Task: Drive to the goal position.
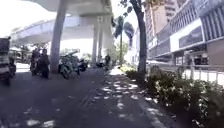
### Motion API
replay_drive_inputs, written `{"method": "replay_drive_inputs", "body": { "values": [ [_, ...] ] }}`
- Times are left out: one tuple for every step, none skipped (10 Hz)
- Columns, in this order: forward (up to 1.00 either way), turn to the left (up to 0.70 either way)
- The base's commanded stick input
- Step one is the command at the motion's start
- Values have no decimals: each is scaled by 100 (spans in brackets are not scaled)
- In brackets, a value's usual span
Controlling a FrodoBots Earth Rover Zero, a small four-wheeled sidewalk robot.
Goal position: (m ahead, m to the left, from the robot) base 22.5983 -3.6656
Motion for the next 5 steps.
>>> {"method": "replay_drive_inputs", "body": {
  "values": [
    [70,0],
    [70,0],
    [70,0],
    [70,0],
    [70,0]
  ]
}}
